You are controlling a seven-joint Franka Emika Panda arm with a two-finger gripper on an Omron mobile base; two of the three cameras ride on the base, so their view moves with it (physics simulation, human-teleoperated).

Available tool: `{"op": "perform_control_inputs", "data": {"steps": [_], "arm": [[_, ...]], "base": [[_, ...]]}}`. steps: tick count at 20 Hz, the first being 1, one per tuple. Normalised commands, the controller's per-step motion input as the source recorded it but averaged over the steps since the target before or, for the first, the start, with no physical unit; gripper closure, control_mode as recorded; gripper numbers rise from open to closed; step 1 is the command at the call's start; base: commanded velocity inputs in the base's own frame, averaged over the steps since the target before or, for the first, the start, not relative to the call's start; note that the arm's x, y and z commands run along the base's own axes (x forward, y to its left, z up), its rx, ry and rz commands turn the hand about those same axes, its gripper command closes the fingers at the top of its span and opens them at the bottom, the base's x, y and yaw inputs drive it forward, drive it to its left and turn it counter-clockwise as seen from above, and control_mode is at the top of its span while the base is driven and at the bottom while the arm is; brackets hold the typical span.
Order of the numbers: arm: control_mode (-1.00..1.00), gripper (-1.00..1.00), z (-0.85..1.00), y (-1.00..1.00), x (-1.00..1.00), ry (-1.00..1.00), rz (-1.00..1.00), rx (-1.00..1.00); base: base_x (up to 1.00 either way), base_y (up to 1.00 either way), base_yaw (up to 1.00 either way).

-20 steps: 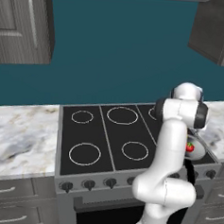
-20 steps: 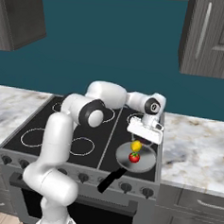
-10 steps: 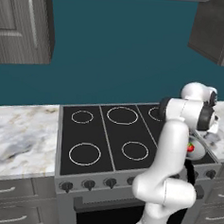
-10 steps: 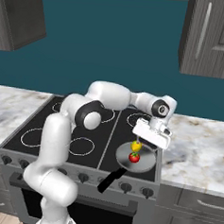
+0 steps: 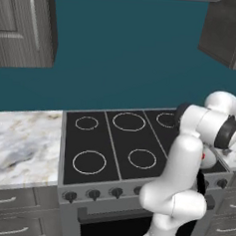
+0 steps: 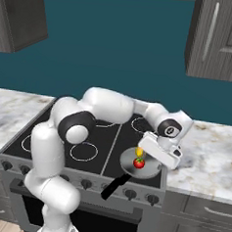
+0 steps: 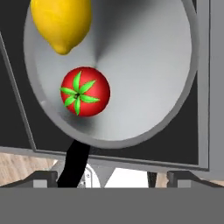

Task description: Put the lemon and tomato in the pan. Then turn on the front right burner and set the heat to medium.

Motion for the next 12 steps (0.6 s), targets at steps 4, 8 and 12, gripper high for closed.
{"op": "perform_control_inputs", "data": {"steps": [4,8,12], "arm": [[-1.0,-1.0,0.09,0.0,-0.38,-0.28,0.05,0.01],[-1.0,-1.0,0.16,0.0,-0.44,-0.29,0.04,0.0],[-1.0,-1.0,0.0,-0.04,-0.3,-0.31,0.04,0.01]], "base": [[0.0,0.0,0.0],[0.0,0.0,0.0],[0.0,0.0,0.0]]}}
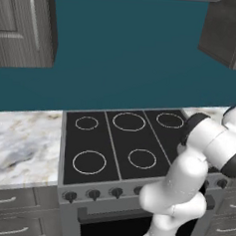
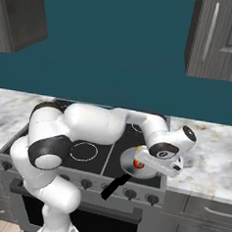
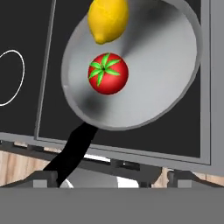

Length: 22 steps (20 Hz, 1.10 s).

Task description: Put the lemon and tomato in the pan. Then turn on the front right burner and set the heat to medium.

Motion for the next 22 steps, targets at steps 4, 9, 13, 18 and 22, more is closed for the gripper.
{"op": "perform_control_inputs", "data": {"steps": [4,9,13,18,22], "arm": [[-1.0,-1.0,-0.03,-0.08,-0.3,-0.37,0.03,0.05],[-1.0,-1.0,-0.09,-0.2,-0.25,-0.42,0.01,0.05],[-1.0,-1.0,0.0,-0.2,-0.32,-0.39,0.0,0.04],[-1.0,-1.0,-0.11,-0.09,-0.25,-0.35,0.0,0.01],[-1.0,-1.0,-0.16,0.0,0.0,-0.09,0.0,0.0]], "base": [[0.0,0.0,0.0],[0.0,0.0,0.0],[0.0,0.0,0.0],[0.0,0.0,0.0],[0.0,0.0,0.0]]}}
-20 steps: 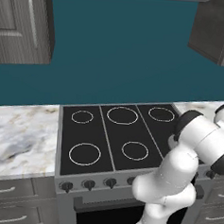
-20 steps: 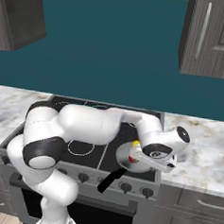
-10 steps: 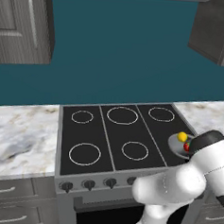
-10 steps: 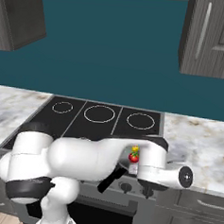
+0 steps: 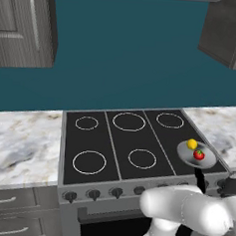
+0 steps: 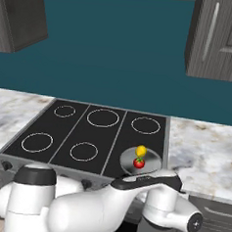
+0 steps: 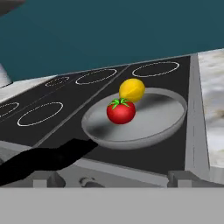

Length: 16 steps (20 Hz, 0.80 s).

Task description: Put the lemon and tomato in the pan. Then turn on the front right burner and set the heat to medium.

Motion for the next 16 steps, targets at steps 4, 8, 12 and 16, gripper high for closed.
{"op": "perform_control_inputs", "data": {"steps": [4,8,12,16], "arm": [[-1.0,-1.0,-0.34,0.0,0.0,-0.11,0.0,0.0],[-1.0,-1.0,-0.33,0.02,-0.01,-0.06,-0.03,0.0],[-1.0,-1.0,-0.18,0.04,-0.01,0.0,-0.14,0.0],[-1.0,-1.0,-0.2,0.0,-0.01,0.0,-0.24,0.0]], "base": [[0.0,0.0,0.0],[0.0,0.0,0.0],[0.0,0.0,0.0],[0.0,0.0,0.0]]}}
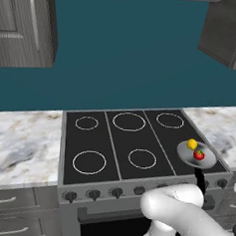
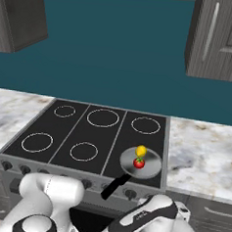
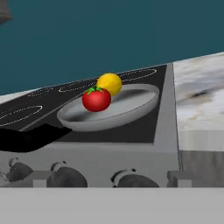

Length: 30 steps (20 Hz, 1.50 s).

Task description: Put the lemon and tomato in the pan. Then turn on the front right burner and set the heat to medium.

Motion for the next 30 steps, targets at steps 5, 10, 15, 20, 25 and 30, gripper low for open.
{"op": "perform_control_inputs", "data": {"steps": [5,10,15,20,25,30], "arm": [[-1.0,-1.0,-0.11,0.09,0.0,0.0,-0.27,0.0],[-1.0,-1.0,-0.04,0.28,0.0,-0.1,-0.17,0.0],[-1.0,-1.0,-0.11,0.24,0.0,-0.2,-0.01,0.0],[-1.0,-1.0,-0.05,0.01,0.0,-0.19,0.0,-0.01],[-1.0,-1.0,-0.02,-0.07,-0.07,-0.11,0.0,-0.01],[-1.0,-1.0,-0.06,-0.09,-0.02,-0.02,-0.01,-0.05]], "base": [[0.0,0.0,0.0],[0.0,0.0,0.0],[0.0,0.0,0.0],[0.0,0.0,0.0],[0.0,0.0,0.0],[0.0,0.0,0.0]]}}
